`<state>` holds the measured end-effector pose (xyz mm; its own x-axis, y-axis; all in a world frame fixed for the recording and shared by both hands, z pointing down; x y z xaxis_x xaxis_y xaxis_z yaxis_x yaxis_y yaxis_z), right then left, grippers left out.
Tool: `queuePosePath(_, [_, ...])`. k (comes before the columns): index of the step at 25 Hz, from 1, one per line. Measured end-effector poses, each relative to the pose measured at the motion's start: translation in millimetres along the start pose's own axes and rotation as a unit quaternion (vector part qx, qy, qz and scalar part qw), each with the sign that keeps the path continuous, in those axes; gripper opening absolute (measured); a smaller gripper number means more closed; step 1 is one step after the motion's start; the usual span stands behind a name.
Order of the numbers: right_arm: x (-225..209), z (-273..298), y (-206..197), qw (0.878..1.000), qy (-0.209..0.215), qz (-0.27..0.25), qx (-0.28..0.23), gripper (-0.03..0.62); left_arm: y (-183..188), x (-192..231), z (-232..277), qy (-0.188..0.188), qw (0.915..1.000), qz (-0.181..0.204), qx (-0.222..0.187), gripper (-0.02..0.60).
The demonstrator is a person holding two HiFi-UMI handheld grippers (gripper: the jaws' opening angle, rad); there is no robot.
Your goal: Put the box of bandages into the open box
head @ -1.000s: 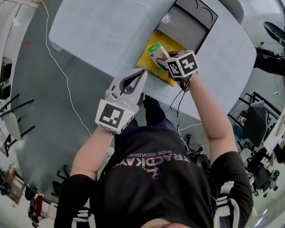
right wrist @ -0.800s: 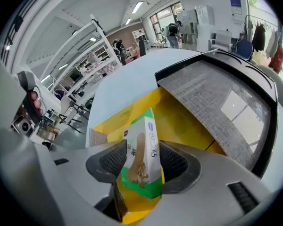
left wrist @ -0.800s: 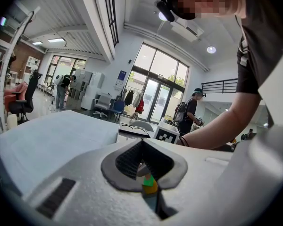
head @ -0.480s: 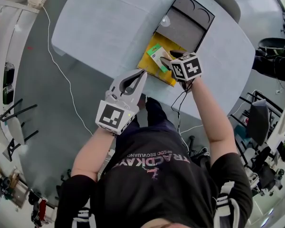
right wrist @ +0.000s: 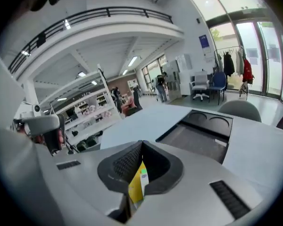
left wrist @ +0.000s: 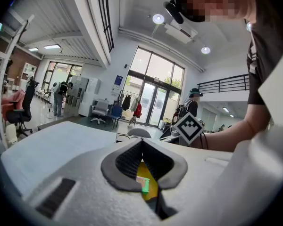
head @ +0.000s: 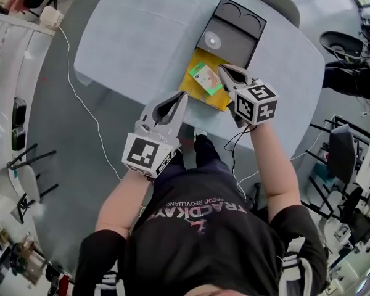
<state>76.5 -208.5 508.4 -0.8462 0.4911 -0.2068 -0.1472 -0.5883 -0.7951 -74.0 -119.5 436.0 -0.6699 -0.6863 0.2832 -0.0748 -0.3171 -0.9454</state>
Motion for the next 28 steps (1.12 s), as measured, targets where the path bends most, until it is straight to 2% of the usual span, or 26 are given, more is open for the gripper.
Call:
queuePosePath(5, [19.8, -55.9, 46.2, 0.994, 0.0, 0.019, -0.11, 0.012, 40.8, -10.3, -9.2, -0.002, 0.9993, 0.017, -0.032, 0.017])
queuePosePath(13, [58.0, -152.9, 97.5, 0.976, -0.019, 0.001, -0.216, 0.011, 94.4, -33.0, -32.3, -0.017, 0.9973, 0.039, -0.06, 0.017])
queuePosePath(20, [95.6, -207.3, 116.1, 0.963, -0.048, -0.041, -0.263, 0.011, 120.4, -48.7, -53.0, -0.048, 0.9942, 0.064, -0.072, 0.016])
queuePosePath(28, [133.1, -220.5, 89.8, 0.963, -0.067, -0.033, -0.26, 0.011, 115.7, -57.1, -80.3, -0.074, 0.9927, 0.069, -0.066, 0.017])
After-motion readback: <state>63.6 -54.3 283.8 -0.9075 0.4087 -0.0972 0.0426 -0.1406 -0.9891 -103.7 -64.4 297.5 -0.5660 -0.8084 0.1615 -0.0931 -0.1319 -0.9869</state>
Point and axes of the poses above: the fingertips, and each gripper's own axes: z forward along the fingers, x to its left, y out of its top, the point moved 4 cm from there along -z, backward along the fingers, and after that the axes turned 7 degrees about -y, right-handed, at the moved point
